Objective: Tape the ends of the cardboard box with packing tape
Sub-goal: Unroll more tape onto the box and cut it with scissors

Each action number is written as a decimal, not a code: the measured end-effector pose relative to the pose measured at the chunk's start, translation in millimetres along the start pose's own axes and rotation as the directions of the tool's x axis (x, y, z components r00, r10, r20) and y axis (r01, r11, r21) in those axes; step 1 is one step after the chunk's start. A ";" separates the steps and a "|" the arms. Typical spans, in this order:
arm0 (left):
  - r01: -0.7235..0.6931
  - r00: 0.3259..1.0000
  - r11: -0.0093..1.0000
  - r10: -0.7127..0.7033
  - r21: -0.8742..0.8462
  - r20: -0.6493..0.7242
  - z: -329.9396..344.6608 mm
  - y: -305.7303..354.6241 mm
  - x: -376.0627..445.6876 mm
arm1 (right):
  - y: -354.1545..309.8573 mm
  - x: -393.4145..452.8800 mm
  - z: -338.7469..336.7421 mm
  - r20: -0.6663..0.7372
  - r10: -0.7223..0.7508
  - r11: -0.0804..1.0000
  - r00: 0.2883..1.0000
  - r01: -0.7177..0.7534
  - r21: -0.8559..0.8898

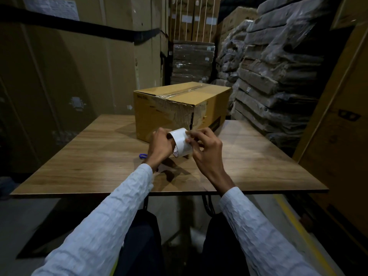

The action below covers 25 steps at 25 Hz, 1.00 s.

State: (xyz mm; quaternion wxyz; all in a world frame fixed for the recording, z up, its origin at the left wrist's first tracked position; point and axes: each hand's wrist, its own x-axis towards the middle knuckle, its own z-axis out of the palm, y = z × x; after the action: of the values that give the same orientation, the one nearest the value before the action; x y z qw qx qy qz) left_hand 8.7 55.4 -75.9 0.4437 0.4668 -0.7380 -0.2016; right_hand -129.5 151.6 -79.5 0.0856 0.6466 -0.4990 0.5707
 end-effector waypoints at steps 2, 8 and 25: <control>-0.002 1.000 1.000 0.002 0.000 -0.001 0.1 -3.1 0.3 | 1.6 -0.3 -0.9 -0.011 0.028 0.999 1.000 -0.028 0.034; 0.008 0.999 1.000 -0.008 -0.014 0.042 3.8 -4.3 -2.2 | -2.8 5.6 -2.1 0.021 0.093 0.995 0.995 -0.094 0.028; 0.014 0.996 1.000 -0.015 0.018 0.084 6.0 3.8 -5.5 | -3.8 -0.1 -17.7 0.381 -0.090 0.929 0.920 0.216 -0.301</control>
State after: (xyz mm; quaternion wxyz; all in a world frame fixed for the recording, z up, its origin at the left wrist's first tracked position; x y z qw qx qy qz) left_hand 2.6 61.4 -78.9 0.4067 0.4672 -0.7543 -0.2178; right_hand -138.3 165.6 -72.0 0.1467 0.7535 -0.5434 0.3397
